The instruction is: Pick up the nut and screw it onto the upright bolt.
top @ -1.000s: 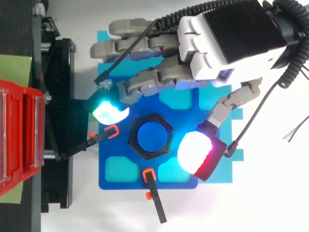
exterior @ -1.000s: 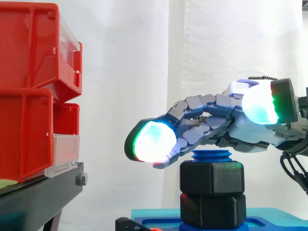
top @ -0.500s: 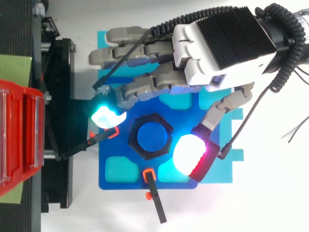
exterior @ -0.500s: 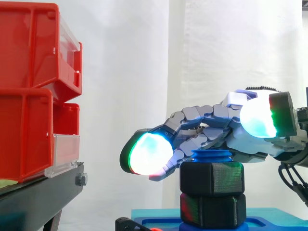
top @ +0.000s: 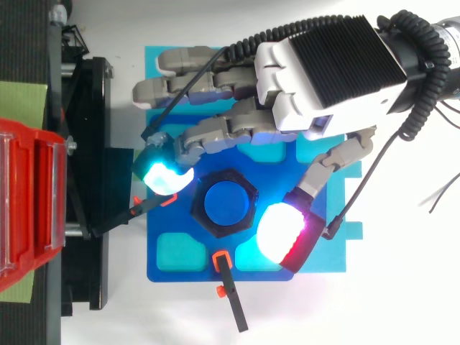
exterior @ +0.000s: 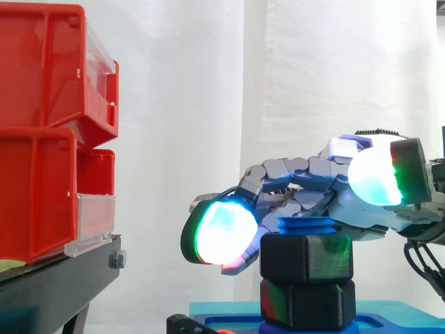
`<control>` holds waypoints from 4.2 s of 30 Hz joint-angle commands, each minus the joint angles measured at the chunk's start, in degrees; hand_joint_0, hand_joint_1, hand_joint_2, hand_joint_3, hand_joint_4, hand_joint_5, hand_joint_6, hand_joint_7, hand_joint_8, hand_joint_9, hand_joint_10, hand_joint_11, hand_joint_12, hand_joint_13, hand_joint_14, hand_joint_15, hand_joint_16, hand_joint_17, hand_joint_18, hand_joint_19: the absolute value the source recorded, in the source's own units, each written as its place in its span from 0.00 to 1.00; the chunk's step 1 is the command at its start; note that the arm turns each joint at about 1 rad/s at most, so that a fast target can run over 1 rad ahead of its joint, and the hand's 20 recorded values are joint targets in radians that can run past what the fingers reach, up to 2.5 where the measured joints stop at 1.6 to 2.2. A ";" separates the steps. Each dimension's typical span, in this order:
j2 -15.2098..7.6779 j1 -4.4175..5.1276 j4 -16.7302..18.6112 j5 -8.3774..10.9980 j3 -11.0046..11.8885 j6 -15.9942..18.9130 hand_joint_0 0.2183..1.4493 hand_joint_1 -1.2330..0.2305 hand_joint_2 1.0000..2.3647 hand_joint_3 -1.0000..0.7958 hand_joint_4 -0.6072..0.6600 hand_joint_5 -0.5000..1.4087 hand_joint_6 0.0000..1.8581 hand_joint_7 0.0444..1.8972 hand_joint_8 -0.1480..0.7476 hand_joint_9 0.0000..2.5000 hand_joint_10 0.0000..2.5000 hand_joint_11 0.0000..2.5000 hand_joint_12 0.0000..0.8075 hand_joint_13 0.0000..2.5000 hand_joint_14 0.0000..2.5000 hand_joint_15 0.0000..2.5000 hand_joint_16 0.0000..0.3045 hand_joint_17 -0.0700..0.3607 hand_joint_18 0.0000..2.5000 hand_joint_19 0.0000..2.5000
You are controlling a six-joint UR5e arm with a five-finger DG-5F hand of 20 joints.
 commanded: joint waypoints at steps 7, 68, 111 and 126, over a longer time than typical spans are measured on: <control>0.00 -0.07 -1.42 -0.08 0.00 -0.70 0.17 0.65 0.00 0.28 0.65 0.20 0.27 0.56 0.46 0.18 0.00 0.00 0.43 0.05 0.00 0.00 0.14 0.38 0.00 0.00; 1.05 -3.33 -1.25 -3.51 0.09 -0.52 0.18 0.63 0.00 0.28 0.60 0.30 0.27 0.74 0.42 0.50 0.00 0.00 0.33 0.26 0.00 0.00 0.08 0.28 0.10 0.00; -0.53 0.63 0.25 1.33 0.35 -0.17 0.15 0.66 0.00 0.28 0.60 0.18 0.27 0.33 0.44 0.18 0.00 0.00 0.45 0.04 0.00 0.00 0.15 0.40 0.00 0.00; -0.44 0.45 0.07 1.06 0.26 0.00 0.16 0.71 0.00 0.28 0.59 0.21 0.27 0.44 0.45 0.22 0.00 0.00 0.44 0.07 0.00 0.00 0.14 0.39 0.00 0.00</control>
